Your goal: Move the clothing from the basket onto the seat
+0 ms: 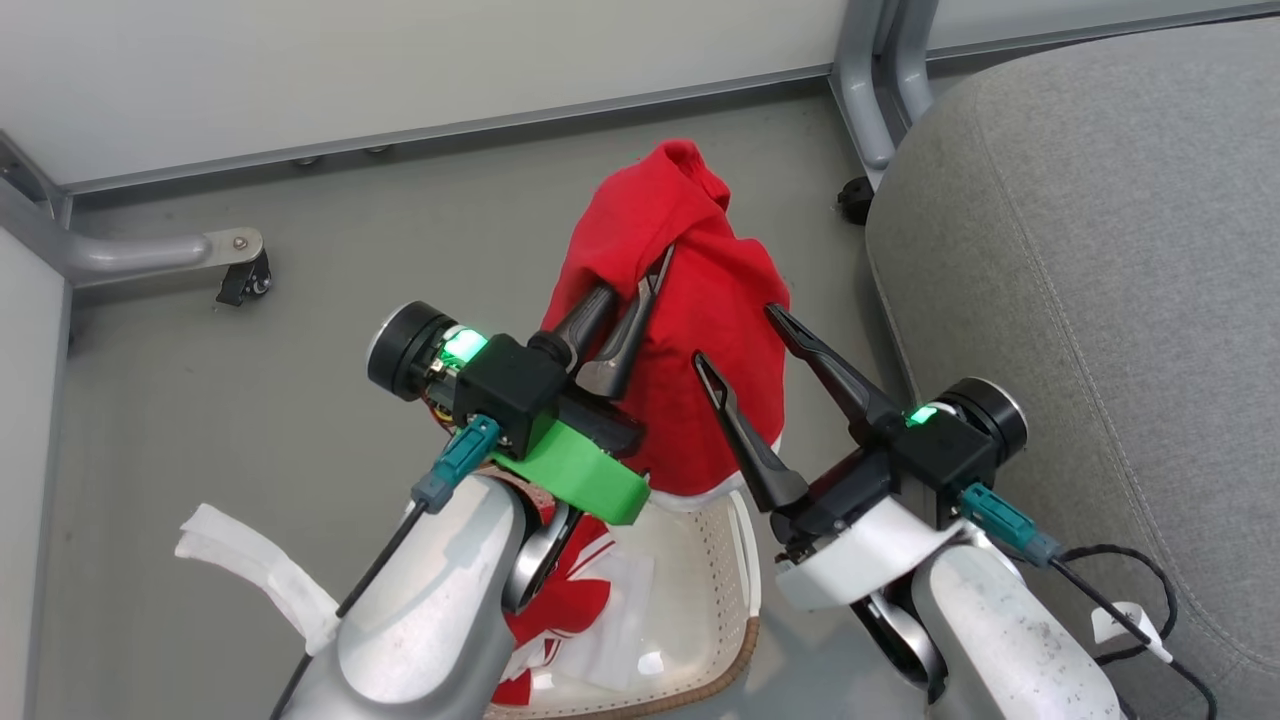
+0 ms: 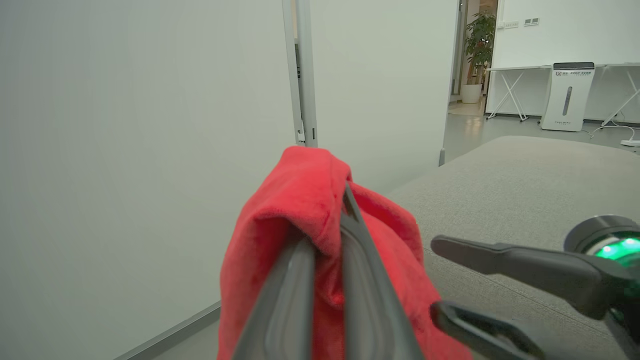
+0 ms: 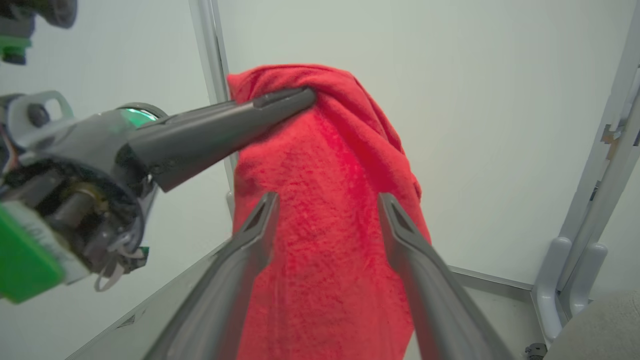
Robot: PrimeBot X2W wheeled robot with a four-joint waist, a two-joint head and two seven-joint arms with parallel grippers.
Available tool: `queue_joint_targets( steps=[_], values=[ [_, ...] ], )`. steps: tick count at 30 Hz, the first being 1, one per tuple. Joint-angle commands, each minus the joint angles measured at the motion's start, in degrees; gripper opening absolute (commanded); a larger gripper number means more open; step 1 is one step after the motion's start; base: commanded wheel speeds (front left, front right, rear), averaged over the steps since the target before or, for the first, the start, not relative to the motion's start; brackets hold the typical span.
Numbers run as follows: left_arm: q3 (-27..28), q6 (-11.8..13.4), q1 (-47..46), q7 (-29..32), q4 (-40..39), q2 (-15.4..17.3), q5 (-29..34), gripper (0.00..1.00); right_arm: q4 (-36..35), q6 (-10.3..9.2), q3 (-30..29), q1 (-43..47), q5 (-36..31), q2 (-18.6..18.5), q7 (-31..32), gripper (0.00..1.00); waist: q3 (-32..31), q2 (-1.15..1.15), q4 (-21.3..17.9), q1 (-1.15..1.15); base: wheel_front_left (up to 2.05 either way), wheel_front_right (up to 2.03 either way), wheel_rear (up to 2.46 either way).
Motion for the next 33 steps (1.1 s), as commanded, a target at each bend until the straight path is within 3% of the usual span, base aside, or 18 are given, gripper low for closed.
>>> queue_joint_targets(
  steps=[1, 19, 20, 21, 33],
  values=[
    [-0.39, -0.25, -0.81, -0.23, -0.25, -0.08, -0.07, 0.00, 0.57, -0.04, 0.01, -0.90, -0.39, -0.22, -0.06, 1.00, 0.28, 0.60, 0.23, 0.00, 0.00, 0.00, 0.00],
    [-8.86, 0.42, -0.61, -0.23, -2.90, -0.10, -4.29, 0.00, 11.11, -0.04, 3.04, -5.98, 3.35, -0.22, -0.04, 1.00, 0.44, 0.60, 1.70, 0.00, 0.00, 0.00, 0.00],
    [-9.21, 0.57, -0.63, -0.23, -2.93, -0.10, -4.54, 0.00, 10.95, -0.04, 3.00, -6.12, 3.76, -0.20, -0.05, 0.45, 0.38, 0.60, 1.80, 0.00, 0.00, 0.00, 0.00],
    [-9.53, 0.69, -0.68, -0.23, -2.94, -0.11, -4.65, 0.00, 10.96, -0.04, 2.83, -6.18, 3.77, -0.22, -0.04, 0.00, 0.30, 0.60, 1.89, 0.00, 0.00, 0.00, 0.00],
    [-8.97, 1.26, 0.79, -0.22, -1.22, -0.09, -4.28, 0.00, 9.45, -0.04, 1.85, -4.19, 3.81, -0.21, -0.05, 0.00, -0.46, 0.60, 2.01, 0.00, 0.00, 0.00, 0.00]
  ],
)
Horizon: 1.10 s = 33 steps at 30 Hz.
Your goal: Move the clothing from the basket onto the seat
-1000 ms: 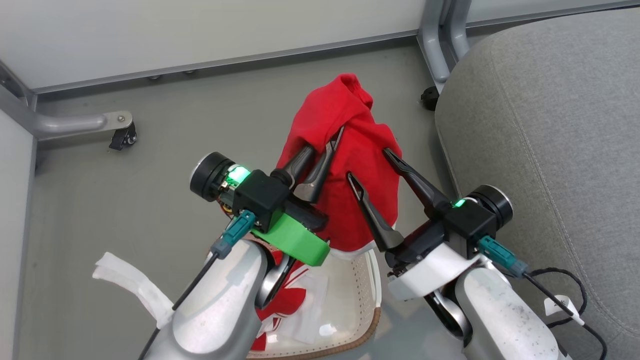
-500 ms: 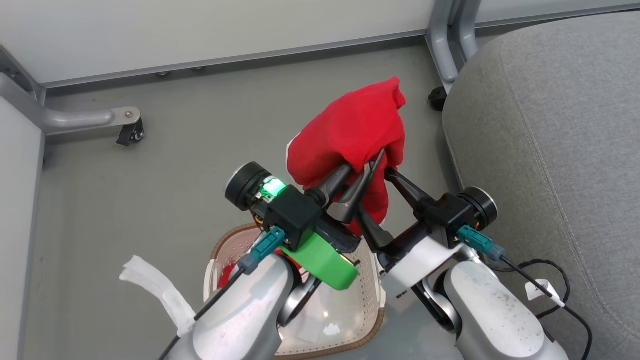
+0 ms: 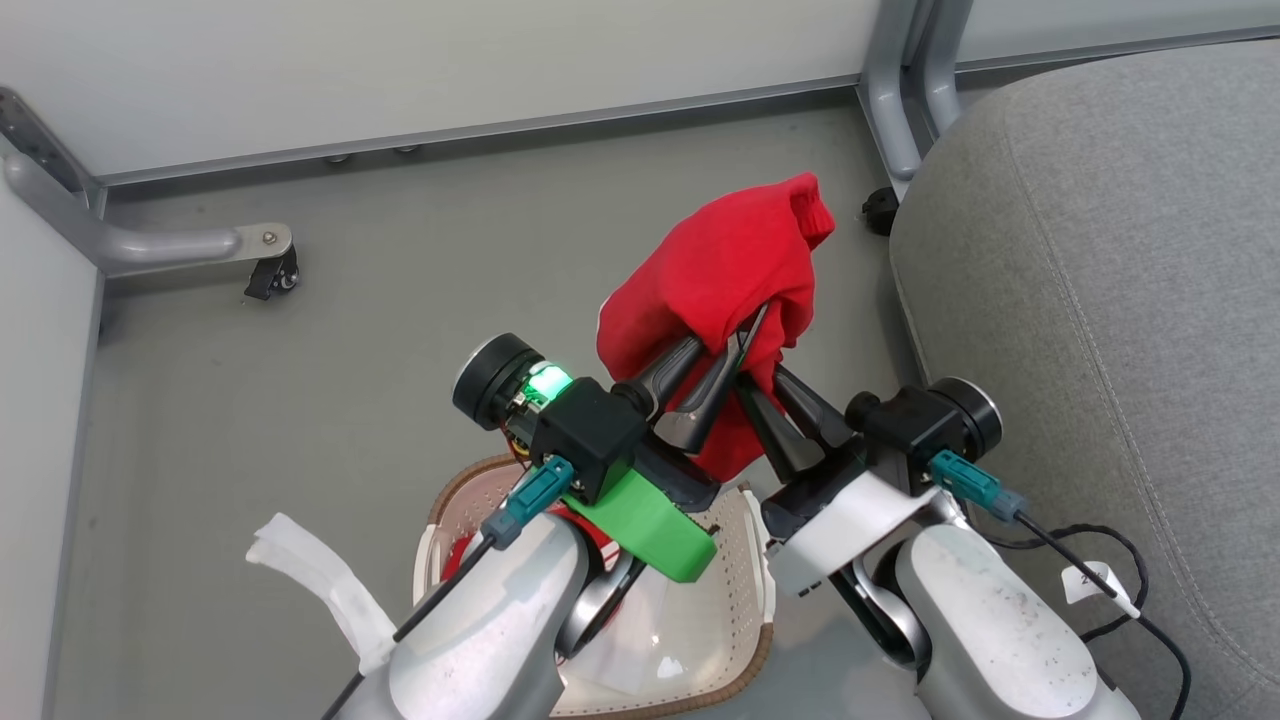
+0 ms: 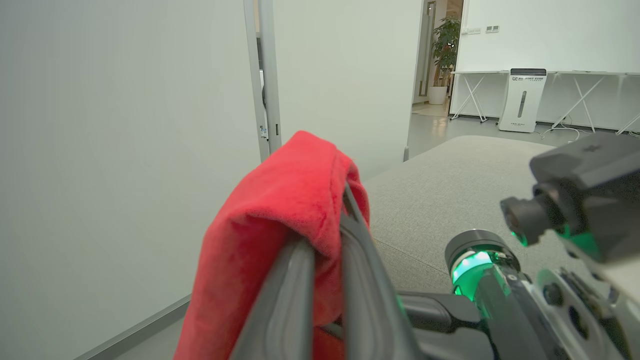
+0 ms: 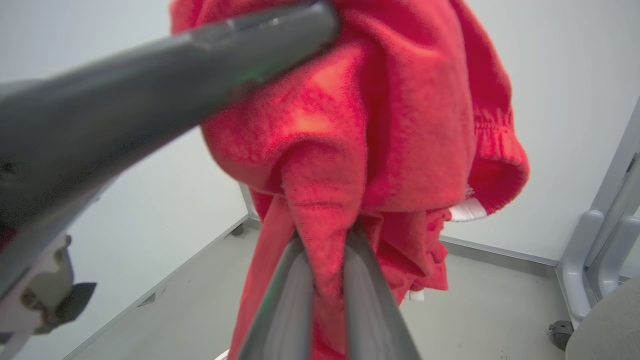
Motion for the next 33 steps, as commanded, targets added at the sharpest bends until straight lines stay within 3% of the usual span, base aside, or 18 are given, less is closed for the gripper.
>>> queue_joint_targets(
  steps=[1, 3, 5, 6, 7, 21, 33],
  values=[
    [0.20, 0.37, 0.67, -0.21, 0.15, 0.02, 0.41, 0.00, -0.60, -0.04, -0.42, 0.48, -0.22, -0.19, -0.04, 0.00, 0.02, 0.60, 0.05, 0.00, 0.00, 0.00, 0.00],
    [0.31, 0.43, 0.77, -0.21, 0.21, 0.02, 0.49, 0.00, -0.91, -0.04, -0.83, 0.65, -0.20, -0.19, -0.04, 0.00, 0.02, 0.60, 0.13, 0.00, 0.00, 0.00, 0.00],
    [0.44, 0.45, 0.90, -0.21, 0.07, 0.02, 0.59, 0.40, -1.30, -0.04, -1.24, 0.68, -0.20, -0.19, -0.04, 0.00, 0.04, 0.60, 0.18, 0.00, 0.00, 0.00, 0.00],
    [0.52, 0.52, 1.07, -0.21, -0.02, 0.02, 0.57, 0.48, -1.41, -0.04, -1.46, 0.69, -0.23, -0.19, -0.04, 0.00, 0.05, 0.60, 0.19, 0.00, 0.00, 0.00, 0.00],
    [0.58, 0.66, 1.17, -0.21, -0.08, 0.02, 0.65, 1.00, -1.51, -0.04, -1.73, 0.64, -0.29, -0.20, -0.04, 0.00, 0.06, 0.60, 0.20, 0.00, 0.00, 0.00, 0.00],
    [1.41, 0.92, 3.23, -0.13, -0.73, 0.02, 3.76, 1.00, -1.41, -0.04, -7.78, 1.39, -1.78, -0.20, -0.04, 0.00, -0.47, 0.60, -0.31, 0.00, 0.00, 0.00, 0.00],
    [4.88, -0.08, 5.78, -0.13, -1.13, 0.40, 7.67, 1.00, -3.33, -0.04, -14.88, 3.84, -6.11, -0.18, -0.04, 0.00, -0.15, 0.60, -8.49, 0.00, 0.00, 0.00, 0.00]
  ],
)
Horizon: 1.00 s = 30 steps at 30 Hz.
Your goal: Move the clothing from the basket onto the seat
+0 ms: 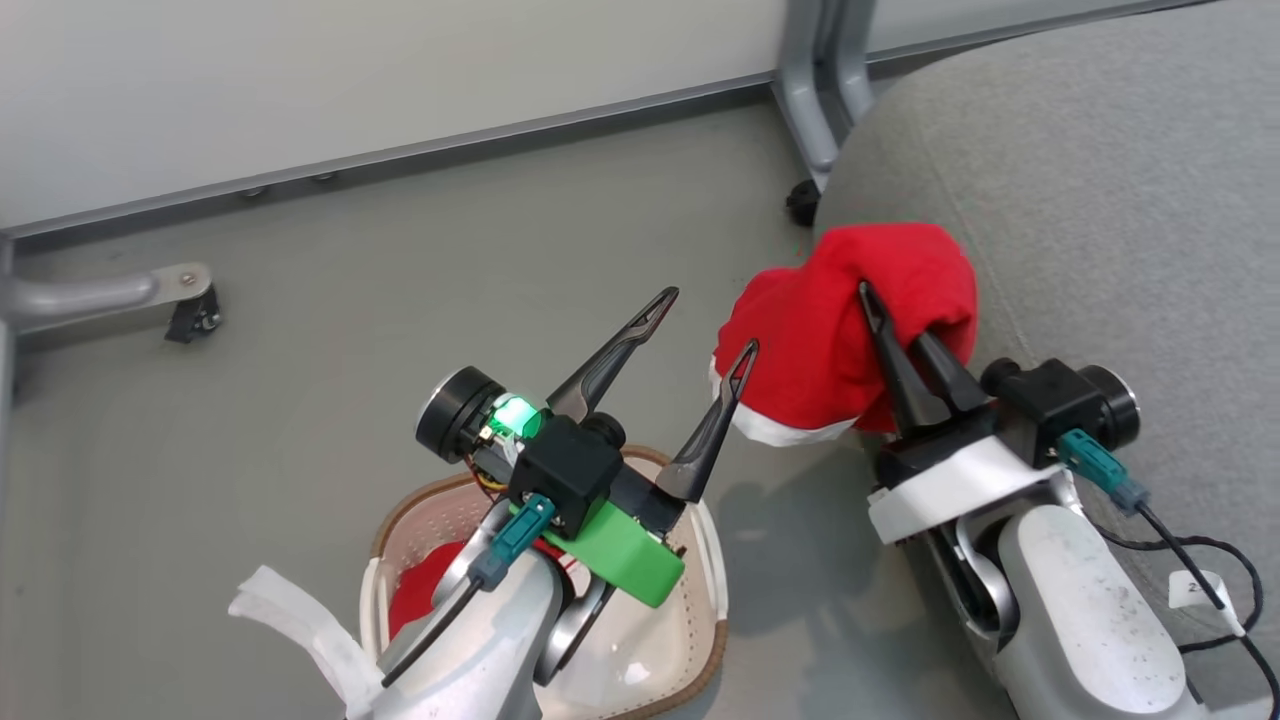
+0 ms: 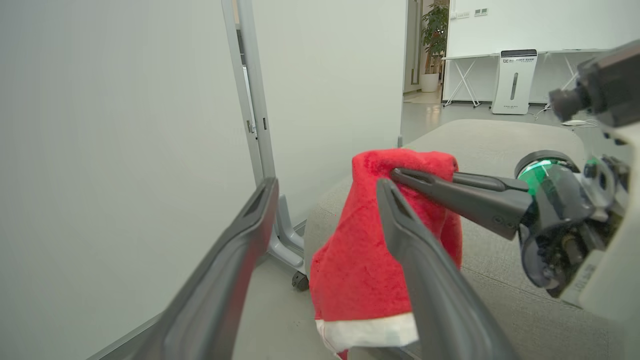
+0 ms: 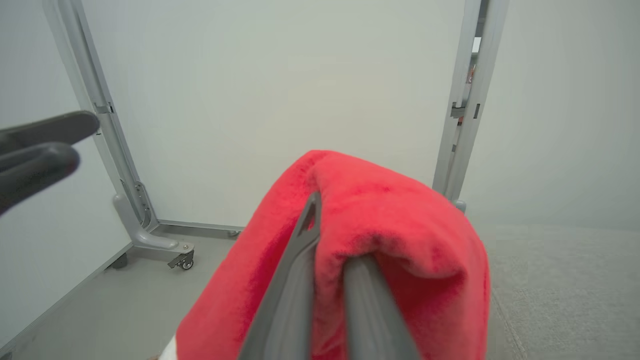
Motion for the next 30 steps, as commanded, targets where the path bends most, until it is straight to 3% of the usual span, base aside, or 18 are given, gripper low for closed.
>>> queue_joint_targets(
  steps=[1, 16, 30],
  values=[
    [0.44, -0.32, 0.89, -0.03, -0.12, 0.34, 0.57, 1.00, -0.53, -0.04, -1.01, 1.06, -0.62, -0.21, -0.04, 0.00, 0.30, 0.60, -3.33, 0.00, 0.00, 0.00, 0.00],
    [-0.34, -1.21, 0.66, -0.03, 0.70, 0.48, 2.29, 1.00, -4.10, -0.04, -7.54, 5.84, -2.79, -0.18, -0.04, 0.00, 2.01, 0.60, -12.74, 0.00, 0.00, 0.00, 0.00],
    [-0.71, -1.34, -0.89, -0.03, 1.22, 0.57, 2.45, 1.00, -5.73, -0.04, -11.94, 4.61, -3.81, -0.17, -0.04, 0.00, 4.42, 0.60, -14.20, 0.00, 0.00, 0.00, 0.00]
  ],
)
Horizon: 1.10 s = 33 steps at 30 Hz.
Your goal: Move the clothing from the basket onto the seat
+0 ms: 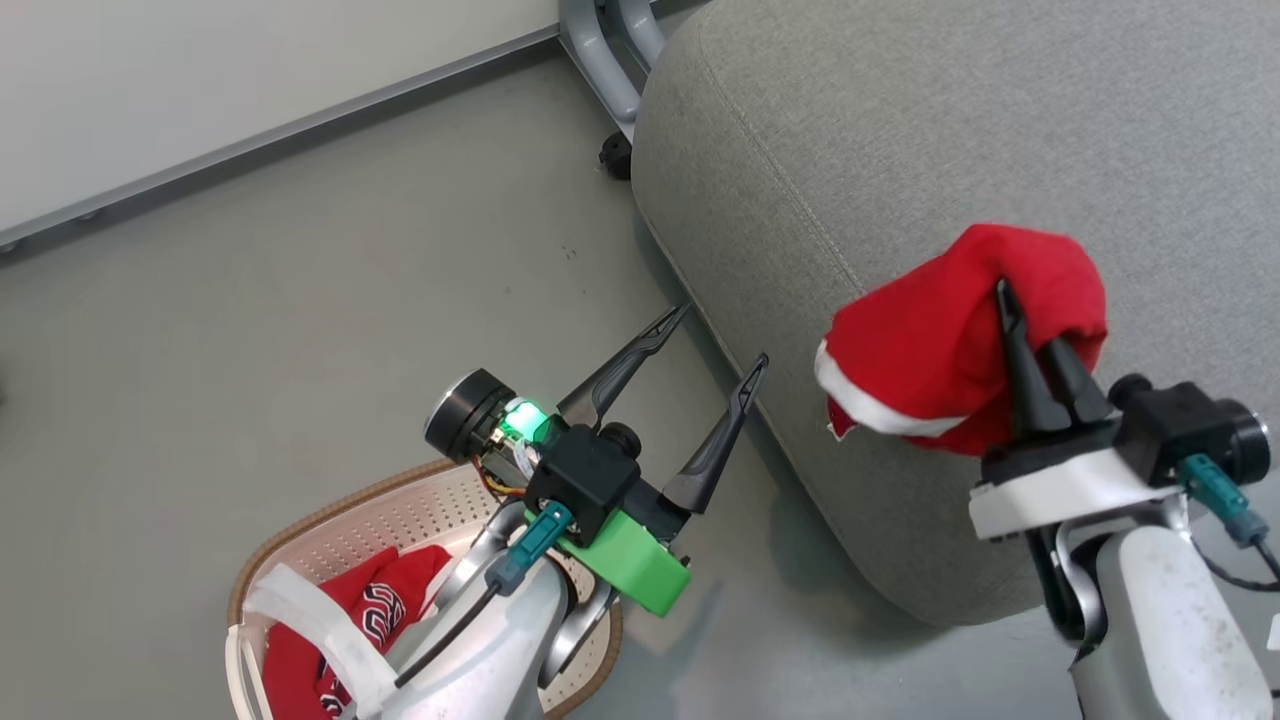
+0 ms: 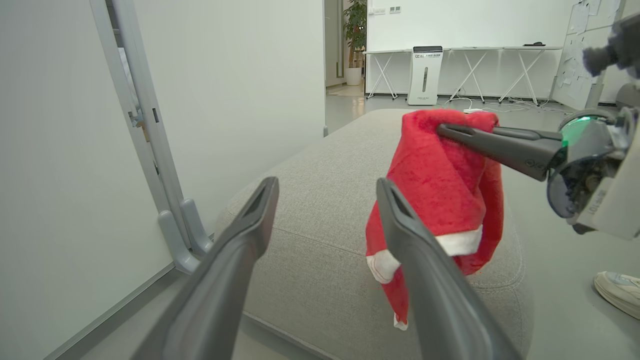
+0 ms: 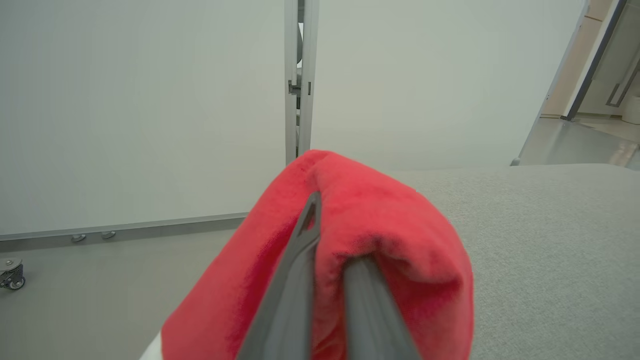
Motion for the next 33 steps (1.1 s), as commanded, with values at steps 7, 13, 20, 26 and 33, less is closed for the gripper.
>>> queue_joint_targets(
  steps=[7, 13, 20, 26, 33],
  values=[
    [-0.40, -0.27, -2.71, -0.01, 0.07, 1.07, 0.44, 1.00, -0.42, -0.04, -3.25, -8.67, -1.82, -1.13, -0.04, 0.00, 4.40, 0.60, 0.59, 0.00, 0.00, 0.00, 0.00],
    [-1.97, -0.26, -5.72, -0.01, 0.07, 1.77, 0.94, 1.00, 0.94, -0.04, -6.24, -18.63, -2.05, -4.48, -0.04, 0.00, 10.91, 0.60, 1.62, 0.00, 0.00, 0.00, 0.00],
    [-3.47, -0.27, -9.82, -0.02, -0.11, 2.77, 1.55, 1.00, 2.32, -0.05, -10.09, -29.64, -2.83, -7.96, -0.04, 0.00, 18.56, 0.60, 3.19, 0.00, 0.00, 0.00, 0.00],
    [-4.44, -0.27, -13.16, -0.02, -0.32, 3.54, 2.06, 1.00, 5.11, -0.05, -13.15, -38.12, -3.25, -11.01, -0.04, 0.00, 24.39, 0.60, 4.19, 0.00, 0.00, 0.00, 0.00],
    [-4.51, -0.27, -14.97, -0.01, -0.38, 4.68, 2.45, 1.00, 11.47, -0.05, -16.01, -45.83, -3.85, -13.81, -0.04, 0.00, 28.66, 0.60, 4.90, 0.00, 0.00, 0.00, 0.00]
  ],
)
